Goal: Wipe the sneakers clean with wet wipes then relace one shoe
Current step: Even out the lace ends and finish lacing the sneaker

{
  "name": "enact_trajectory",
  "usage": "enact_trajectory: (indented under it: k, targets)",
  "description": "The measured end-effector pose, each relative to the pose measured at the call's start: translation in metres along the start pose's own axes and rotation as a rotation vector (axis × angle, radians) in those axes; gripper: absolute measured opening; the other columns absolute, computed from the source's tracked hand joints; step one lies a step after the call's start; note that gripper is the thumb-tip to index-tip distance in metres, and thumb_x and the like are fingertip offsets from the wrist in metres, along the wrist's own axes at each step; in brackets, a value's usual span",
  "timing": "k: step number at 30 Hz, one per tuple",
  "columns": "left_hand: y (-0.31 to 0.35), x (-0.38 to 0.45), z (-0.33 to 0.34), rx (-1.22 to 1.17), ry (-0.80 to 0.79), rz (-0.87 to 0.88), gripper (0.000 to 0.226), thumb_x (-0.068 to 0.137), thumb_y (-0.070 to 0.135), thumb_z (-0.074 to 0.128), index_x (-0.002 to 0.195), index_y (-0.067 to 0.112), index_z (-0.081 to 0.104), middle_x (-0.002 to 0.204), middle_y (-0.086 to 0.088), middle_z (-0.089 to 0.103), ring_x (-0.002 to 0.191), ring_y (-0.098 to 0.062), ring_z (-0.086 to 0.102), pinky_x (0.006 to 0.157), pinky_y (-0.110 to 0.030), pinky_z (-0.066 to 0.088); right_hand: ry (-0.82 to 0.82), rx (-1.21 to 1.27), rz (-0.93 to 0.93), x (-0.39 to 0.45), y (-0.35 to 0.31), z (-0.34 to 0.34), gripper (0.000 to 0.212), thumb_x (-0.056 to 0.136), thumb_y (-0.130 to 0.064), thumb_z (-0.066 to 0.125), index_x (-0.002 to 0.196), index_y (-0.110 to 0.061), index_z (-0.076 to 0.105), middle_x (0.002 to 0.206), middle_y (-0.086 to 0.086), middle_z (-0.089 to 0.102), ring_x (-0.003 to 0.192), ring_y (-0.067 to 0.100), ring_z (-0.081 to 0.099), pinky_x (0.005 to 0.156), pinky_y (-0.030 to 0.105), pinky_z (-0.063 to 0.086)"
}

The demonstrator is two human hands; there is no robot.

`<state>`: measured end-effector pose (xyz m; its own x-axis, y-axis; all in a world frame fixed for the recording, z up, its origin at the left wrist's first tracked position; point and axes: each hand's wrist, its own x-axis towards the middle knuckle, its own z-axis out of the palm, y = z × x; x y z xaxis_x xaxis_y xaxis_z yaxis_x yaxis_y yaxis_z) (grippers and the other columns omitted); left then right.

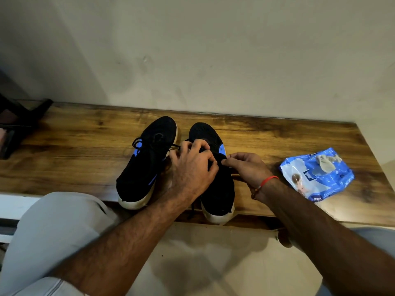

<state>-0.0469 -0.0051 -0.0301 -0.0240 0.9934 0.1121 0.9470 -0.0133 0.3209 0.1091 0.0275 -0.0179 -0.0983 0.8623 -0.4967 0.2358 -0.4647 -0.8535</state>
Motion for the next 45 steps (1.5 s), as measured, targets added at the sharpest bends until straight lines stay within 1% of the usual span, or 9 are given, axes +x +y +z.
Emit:
enact_trajectory:
  k: [5, 14, 20, 24, 29, 33, 37, 42, 45]
  targets:
    - [0.002, 0.001, -0.001, -0.066, -0.027, -0.072, 0.022, 0.093, 0.049, 0.059, 0.103, 0.033, 0.069, 0.129, 0.014, 0.045, 0.127, -0.018, 0.035, 0.101, -0.045, 0.028, 0.016, -0.065, -0.106, -0.001, -0.001, 0.003, 0.009, 0.089, -0.01, 0.07, 0.098, -0.006, 0.07, 0.083, -0.001, 0.069, 0.062, -0.005, 0.064, 0.049, 0.007, 0.044]
    - [-0.007, 0.006, 0.008, -0.216, -0.053, -0.067, 0.013, 0.094, 0.038, 0.064, 0.101, 0.029, 0.071, 0.133, 0.014, 0.044, 0.13, -0.015, 0.03, 0.096, -0.037, 0.018, 0.034, -0.218, -0.289, -0.006, 0.003, 0.005, 0.009, 0.094, -0.021, 0.066, 0.098, -0.018, 0.074, 0.09, -0.005, 0.072, 0.08, 0.001, 0.067, 0.066, 0.013, 0.051]
    - [-0.009, 0.006, 0.008, -0.224, -0.038, -0.082, 0.011, 0.093, 0.04, 0.068, 0.101, 0.033, 0.072, 0.136, 0.017, 0.043, 0.13, -0.015, 0.029, 0.096, -0.034, 0.014, 0.017, -0.051, -0.178, -0.002, 0.004, 0.002, 0.013, 0.096, -0.011, 0.061, 0.099, -0.016, 0.072, 0.084, 0.0, 0.071, 0.07, 0.005, 0.064, 0.056, 0.009, 0.046]
    - [-0.008, 0.005, 0.009, -0.25, -0.014, -0.08, 0.016, 0.089, 0.043, 0.071, 0.104, 0.035, 0.072, 0.144, 0.015, 0.039, 0.133, -0.019, 0.03, 0.102, -0.041, 0.023, 0.001, 0.013, -0.101, 0.003, 0.005, 0.005, 0.008, 0.094, -0.016, 0.065, 0.092, -0.013, 0.071, 0.085, 0.002, 0.072, 0.077, 0.015, 0.065, 0.073, 0.028, 0.053]
    - [-0.008, 0.005, 0.007, -0.194, 0.016, -0.177, 0.07, 0.087, 0.043, 0.074, 0.147, 0.037, 0.037, 0.157, 0.002, 0.02, 0.138, -0.028, 0.031, 0.111, -0.055, 0.032, 0.085, 0.096, -0.001, 0.009, -0.011, -0.003, 0.009, 0.096, -0.016, 0.058, 0.088, -0.013, 0.062, 0.076, 0.0, 0.062, 0.062, 0.019, 0.063, 0.069, 0.036, 0.047]
    - [-0.013, 0.005, 0.007, -0.157, 0.023, -0.259, 0.09, 0.085, 0.052, 0.074, 0.154, 0.031, 0.021, 0.159, -0.003, 0.012, 0.139, -0.031, 0.029, 0.107, -0.054, 0.033, 0.418, 0.383, 0.027, 0.026, -0.029, -0.05, 0.009, 0.099, -0.013, 0.044, 0.094, -0.01, 0.051, 0.089, 0.009, 0.056, 0.064, 0.026, 0.063, 0.064, 0.037, 0.052]
    - [-0.016, 0.006, 0.009, -0.184, 0.01, -0.297, 0.084, 0.082, 0.06, 0.072, 0.146, 0.028, 0.027, 0.157, -0.002, 0.014, 0.137, -0.031, 0.03, 0.106, -0.052, 0.033, 0.753, -0.476, -0.335, 0.039, -0.012, -0.074, 0.022, 0.092, -0.02, 0.054, 0.108, -0.006, 0.062, 0.11, 0.019, 0.062, 0.104, 0.035, 0.059, 0.092, 0.04, 0.045]
    - [-0.017, 0.008, 0.009, -0.194, -0.021, -0.319, 0.083, 0.085, 0.062, 0.067, 0.147, 0.026, 0.025, 0.158, -0.002, 0.013, 0.138, -0.031, 0.029, 0.107, -0.052, 0.03, 0.094, -1.065, -0.562, 0.02, 0.004, -0.016, 0.027, 0.097, -0.04, 0.052, 0.12, -0.03, 0.062, 0.122, -0.003, 0.063, 0.126, 0.025, 0.045, 0.104, 0.048, 0.032]
    - [-0.018, 0.008, 0.01, -0.185, -0.055, -0.335, 0.084, 0.089, 0.063, 0.06, 0.152, 0.025, 0.019, 0.16, -0.003, 0.009, 0.141, -0.032, 0.025, 0.108, -0.053, 0.028, 0.166, -1.118, -0.465, 0.022, -0.004, -0.018, 0.02, 0.097, -0.041, 0.054, 0.102, -0.028, 0.069, 0.102, 0.002, 0.072, 0.106, 0.029, 0.061, 0.096, 0.043, 0.04]
